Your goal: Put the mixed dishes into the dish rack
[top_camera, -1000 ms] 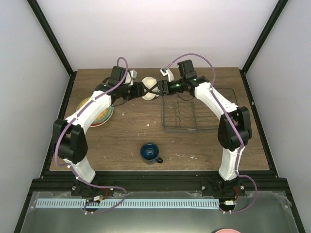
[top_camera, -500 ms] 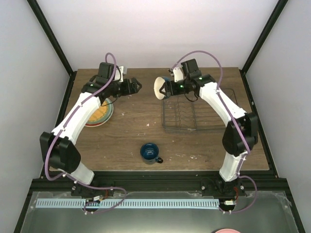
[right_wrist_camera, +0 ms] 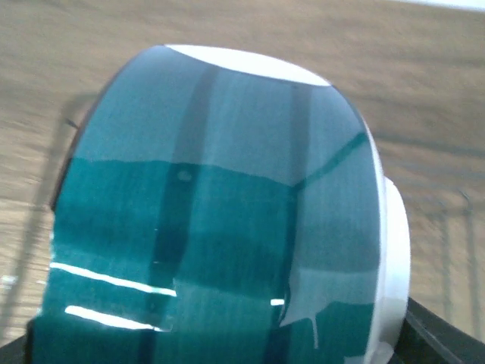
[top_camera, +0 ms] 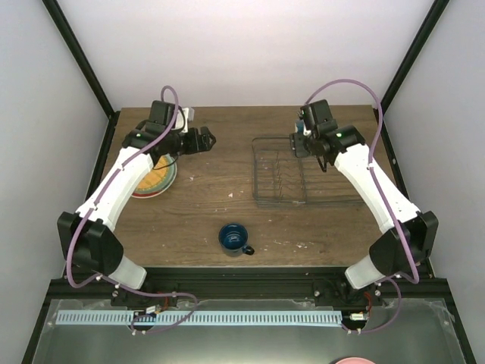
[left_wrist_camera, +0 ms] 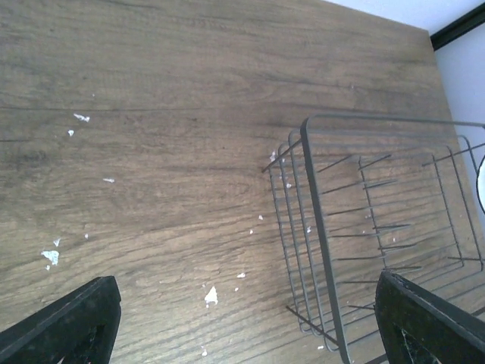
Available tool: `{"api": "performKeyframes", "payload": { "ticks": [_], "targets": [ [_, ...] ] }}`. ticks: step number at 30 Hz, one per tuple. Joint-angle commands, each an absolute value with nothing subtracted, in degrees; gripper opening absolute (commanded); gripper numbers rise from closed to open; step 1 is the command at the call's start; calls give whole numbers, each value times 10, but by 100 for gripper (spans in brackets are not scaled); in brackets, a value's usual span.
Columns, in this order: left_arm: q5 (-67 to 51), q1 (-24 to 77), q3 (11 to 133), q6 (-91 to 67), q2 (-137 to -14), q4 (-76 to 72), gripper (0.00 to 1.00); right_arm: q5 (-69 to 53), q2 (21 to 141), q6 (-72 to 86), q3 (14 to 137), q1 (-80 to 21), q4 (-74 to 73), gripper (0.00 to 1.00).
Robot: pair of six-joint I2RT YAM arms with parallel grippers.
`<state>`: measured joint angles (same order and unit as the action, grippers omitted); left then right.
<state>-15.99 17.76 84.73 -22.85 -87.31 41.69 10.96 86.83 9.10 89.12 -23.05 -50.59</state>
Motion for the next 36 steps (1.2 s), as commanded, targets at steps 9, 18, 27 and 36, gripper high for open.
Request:
{"api": "performKeyframes", "payload": {
  "ticks": [9, 18, 27, 36],
  "targets": [
    [-186, 177, 746, -214, -816, 360, 93, 403, 910, 147, 878, -225, -614, 30],
    [-193, 177, 678, -226, -762, 337, 94, 466, 988, 112, 841, -195, -570, 30],
    [-211, 177, 646, -242, -744, 317, 94, 499, 1075, 54, 848, -144, -495, 30],
    [-214, 177, 652, -233, -755, 321, 95, 529, 1126, 18, 842, -108, -449, 29]
  ]
}}
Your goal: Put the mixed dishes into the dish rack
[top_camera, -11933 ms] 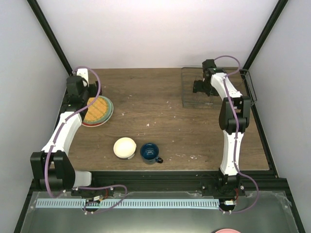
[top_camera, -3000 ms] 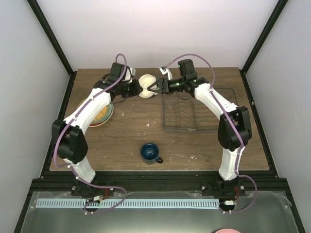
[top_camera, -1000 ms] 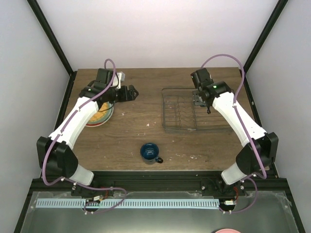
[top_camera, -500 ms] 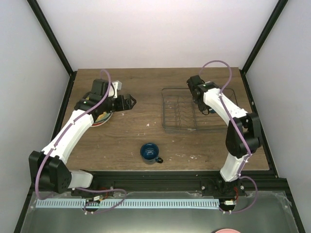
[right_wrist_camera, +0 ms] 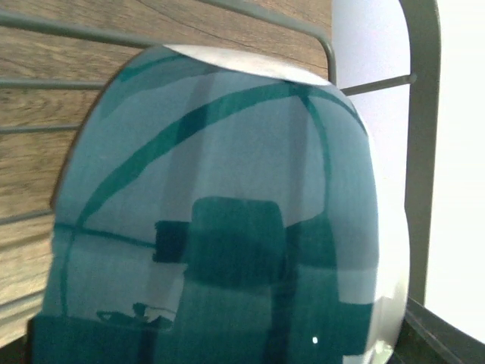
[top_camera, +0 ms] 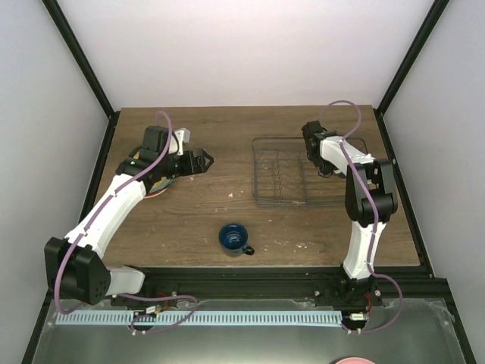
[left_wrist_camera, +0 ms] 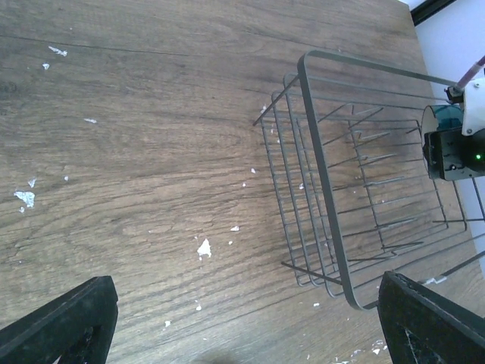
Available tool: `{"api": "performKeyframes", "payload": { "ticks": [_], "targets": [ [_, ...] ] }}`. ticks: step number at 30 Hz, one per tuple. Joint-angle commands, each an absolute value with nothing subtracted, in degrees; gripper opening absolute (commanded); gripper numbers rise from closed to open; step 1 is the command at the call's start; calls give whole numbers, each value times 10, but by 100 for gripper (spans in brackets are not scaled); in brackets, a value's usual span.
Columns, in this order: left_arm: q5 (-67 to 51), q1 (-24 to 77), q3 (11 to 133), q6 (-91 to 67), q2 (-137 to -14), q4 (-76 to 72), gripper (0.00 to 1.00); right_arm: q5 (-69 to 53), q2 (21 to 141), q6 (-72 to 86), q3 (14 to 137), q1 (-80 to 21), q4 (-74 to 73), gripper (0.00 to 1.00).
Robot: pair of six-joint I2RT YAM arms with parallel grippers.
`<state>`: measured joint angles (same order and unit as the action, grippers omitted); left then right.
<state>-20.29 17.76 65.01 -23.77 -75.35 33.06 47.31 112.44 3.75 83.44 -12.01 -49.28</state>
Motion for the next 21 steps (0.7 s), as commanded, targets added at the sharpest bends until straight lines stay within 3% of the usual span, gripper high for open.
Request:
{"api": "performKeyframes", "payload": {
  "ticks": [1, 5, 8, 14, 20, 21],
  "targets": [
    [-214, 177, 653, -233, -756, 320, 95, 530, 1130, 18, 841, -104, -445, 29],
    [-218, 177, 656, -232, -762, 318, 95, 545, 1147, 11, 838, -100, -432, 31],
    [-220, 177, 662, -229, -771, 320, 95, 545, 1154, 9, 838, -100, -426, 38],
    [-222, 177, 673, -222, -784, 324, 95, 526, 1159, 14, 835, -100, -431, 64],
    [-225, 177, 677, -221, -795, 323, 95, 489, 1148, 21, 835, -105, -441, 99],
    [-226, 177, 679, -221, -797, 323, 95, 482, 1145, 21, 835, -108, -441, 100]
  ]
}}
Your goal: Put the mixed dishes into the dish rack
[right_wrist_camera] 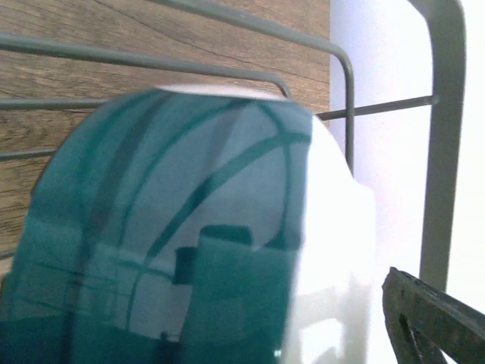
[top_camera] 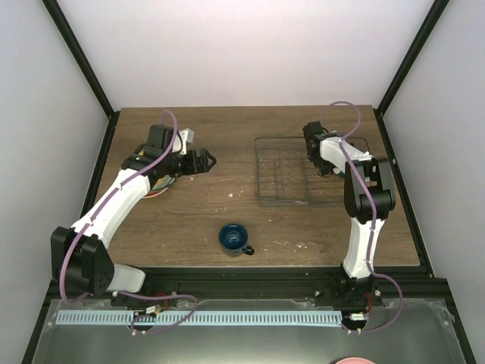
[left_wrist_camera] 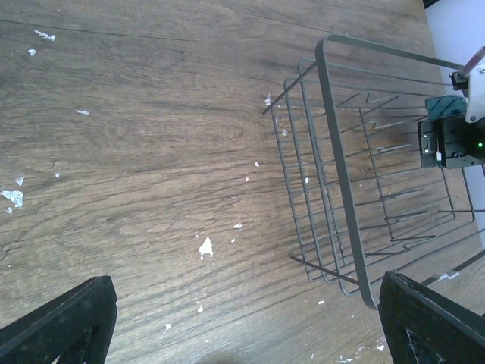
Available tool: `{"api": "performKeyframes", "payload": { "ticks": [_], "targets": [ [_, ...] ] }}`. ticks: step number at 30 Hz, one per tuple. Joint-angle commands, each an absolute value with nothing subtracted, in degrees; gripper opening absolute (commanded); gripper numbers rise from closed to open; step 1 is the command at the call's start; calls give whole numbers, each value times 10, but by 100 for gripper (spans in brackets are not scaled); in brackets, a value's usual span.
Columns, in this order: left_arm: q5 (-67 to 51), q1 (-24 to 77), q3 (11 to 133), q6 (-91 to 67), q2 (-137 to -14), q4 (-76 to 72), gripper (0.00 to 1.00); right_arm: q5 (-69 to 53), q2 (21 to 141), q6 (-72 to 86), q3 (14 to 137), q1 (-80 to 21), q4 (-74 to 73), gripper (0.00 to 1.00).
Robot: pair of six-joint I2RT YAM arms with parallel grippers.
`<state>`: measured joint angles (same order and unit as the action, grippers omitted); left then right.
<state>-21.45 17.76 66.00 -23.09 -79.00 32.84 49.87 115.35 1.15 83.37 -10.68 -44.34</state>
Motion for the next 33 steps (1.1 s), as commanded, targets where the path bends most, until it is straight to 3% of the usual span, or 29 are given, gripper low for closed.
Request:
{"api": "performKeyframes", "payload": {
  "ticks": [1, 21, 33],
  "targets": [
    [-226, 177, 680, -221, -798, 323, 95, 476, 1143, 20, 835, -111, -442, 100],
    [-228, 177, 691, -206, -817, 333, 97, 379, 1117, 61, 845, -179, -526, 100],
    [-243, 177, 711, -194, -839, 342, 98, 380, 1101, 57, 844, -165, -514, 100]
  ]
}}
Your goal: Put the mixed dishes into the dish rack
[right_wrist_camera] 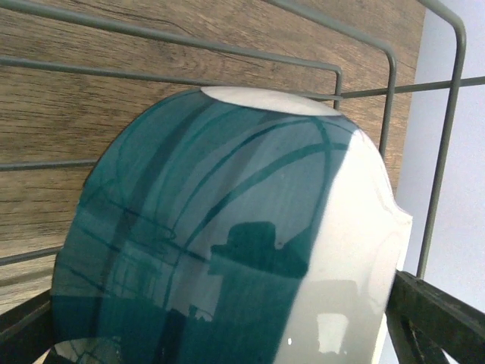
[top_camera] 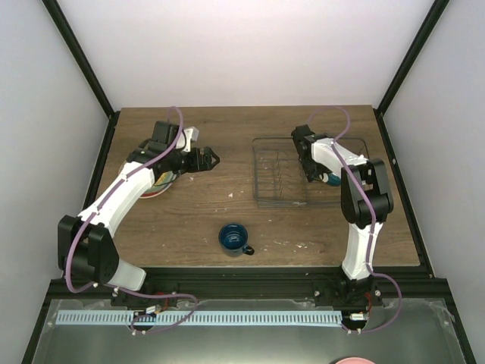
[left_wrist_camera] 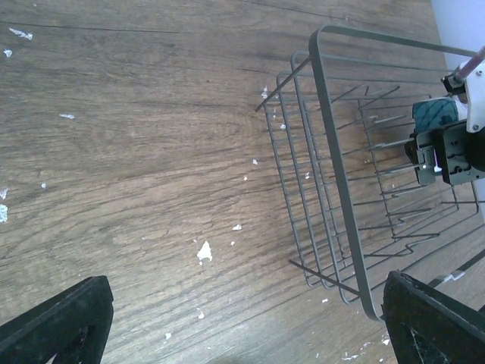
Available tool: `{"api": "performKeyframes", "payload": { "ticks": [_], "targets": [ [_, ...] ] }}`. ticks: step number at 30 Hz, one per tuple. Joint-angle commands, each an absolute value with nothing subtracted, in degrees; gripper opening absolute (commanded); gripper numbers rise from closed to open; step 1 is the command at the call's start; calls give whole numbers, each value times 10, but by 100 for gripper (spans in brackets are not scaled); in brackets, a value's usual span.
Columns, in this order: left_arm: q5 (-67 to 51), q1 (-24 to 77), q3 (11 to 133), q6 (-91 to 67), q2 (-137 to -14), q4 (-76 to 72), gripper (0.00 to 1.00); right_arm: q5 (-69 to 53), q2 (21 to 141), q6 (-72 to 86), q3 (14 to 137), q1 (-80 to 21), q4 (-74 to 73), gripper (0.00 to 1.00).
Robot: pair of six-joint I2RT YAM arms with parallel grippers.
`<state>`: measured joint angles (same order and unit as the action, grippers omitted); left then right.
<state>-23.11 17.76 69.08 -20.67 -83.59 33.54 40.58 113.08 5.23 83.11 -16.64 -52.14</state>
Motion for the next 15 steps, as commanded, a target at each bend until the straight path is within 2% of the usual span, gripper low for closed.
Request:
{"api": "performKeyframes", "payload": {
  "ticks": [1, 15],
  "targets": [
    [-244, 177, 711, -193, -839, 342, 98, 373, 1096, 56, 845, -163, -513, 100],
    [-258, 177, 721, -185, -855, 360, 100, 301, 1081, 52, 857, -117, -515, 100]
  ]
}}
